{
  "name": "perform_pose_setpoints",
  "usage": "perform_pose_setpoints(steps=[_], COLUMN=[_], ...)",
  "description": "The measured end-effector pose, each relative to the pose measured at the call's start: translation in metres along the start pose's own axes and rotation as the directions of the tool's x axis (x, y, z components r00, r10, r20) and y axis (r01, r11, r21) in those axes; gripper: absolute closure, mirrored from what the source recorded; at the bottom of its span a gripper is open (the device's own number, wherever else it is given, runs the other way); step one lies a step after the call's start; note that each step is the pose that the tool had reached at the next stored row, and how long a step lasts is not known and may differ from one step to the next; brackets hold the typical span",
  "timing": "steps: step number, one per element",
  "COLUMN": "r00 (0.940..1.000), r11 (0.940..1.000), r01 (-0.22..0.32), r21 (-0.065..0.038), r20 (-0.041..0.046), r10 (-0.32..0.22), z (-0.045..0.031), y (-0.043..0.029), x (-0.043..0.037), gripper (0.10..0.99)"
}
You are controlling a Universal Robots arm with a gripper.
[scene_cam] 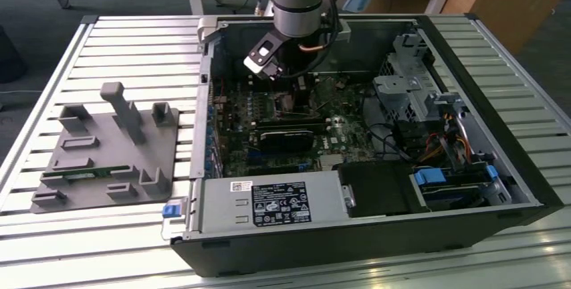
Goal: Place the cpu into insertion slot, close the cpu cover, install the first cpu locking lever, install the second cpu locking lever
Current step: 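Place the cpu into insertion slot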
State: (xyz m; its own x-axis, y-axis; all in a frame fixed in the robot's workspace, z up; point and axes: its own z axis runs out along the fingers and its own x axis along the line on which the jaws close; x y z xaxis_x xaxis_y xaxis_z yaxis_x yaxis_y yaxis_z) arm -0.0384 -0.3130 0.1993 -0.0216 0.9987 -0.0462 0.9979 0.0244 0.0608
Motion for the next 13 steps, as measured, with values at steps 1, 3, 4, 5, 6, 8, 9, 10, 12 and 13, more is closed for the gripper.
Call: perform_pose_setpoints(steps=[1, 3, 4, 5, 6, 8, 9, 10, 12, 13], r00=[1.0, 1.0, 1.0, 1.0, 1.0, 1.0, 1.0, 1.0, 1.0, 1.0], r11=[1.0, 1.0, 1.0, 1.0, 1.0, 1.0, 1.0, 1.0, 1.0, 1.0], r01=[0.0, 0.0, 0.0, 0.0, 0.0, 0.0, 0.0, -0.001, -0.001, -0.001], r21=[0.0, 0.0, 0.0, 0.0, 0.0, 0.0, 0.0, 0.0, 0.0, 0.0], r20=[0.0, 0.0, 0.0, 0.0001, 0.0, 0.0, 0.0, 0.0, 0.0001, 0.0002], r10=[0.0, 0.0, 0.0, 0.0, 0.0, 0.0, 0.0, 0.001, 0.001, 0.001], z=[0.0005, 0.0015, 0.0019, 0.0022, 0.0026, 0.0034, 0.0038, 0.0044, 0.0051, 0.0051], y=[0.0, -0.0001, -0.0001, -0.0001, -0.0002, -0.0002, -0.0002, -0.0003, -0.0003, -0.0003], x=[0.0001, 0.0003, 0.0003, 0.0004, 0.0004, 0.0006, 0.0006, 0.0007, 0.0008, 0.0008], gripper=[0.545, 0.545, 0.545, 0.545, 0.545, 0.545, 0.545, 0.545, 0.545, 0.545])
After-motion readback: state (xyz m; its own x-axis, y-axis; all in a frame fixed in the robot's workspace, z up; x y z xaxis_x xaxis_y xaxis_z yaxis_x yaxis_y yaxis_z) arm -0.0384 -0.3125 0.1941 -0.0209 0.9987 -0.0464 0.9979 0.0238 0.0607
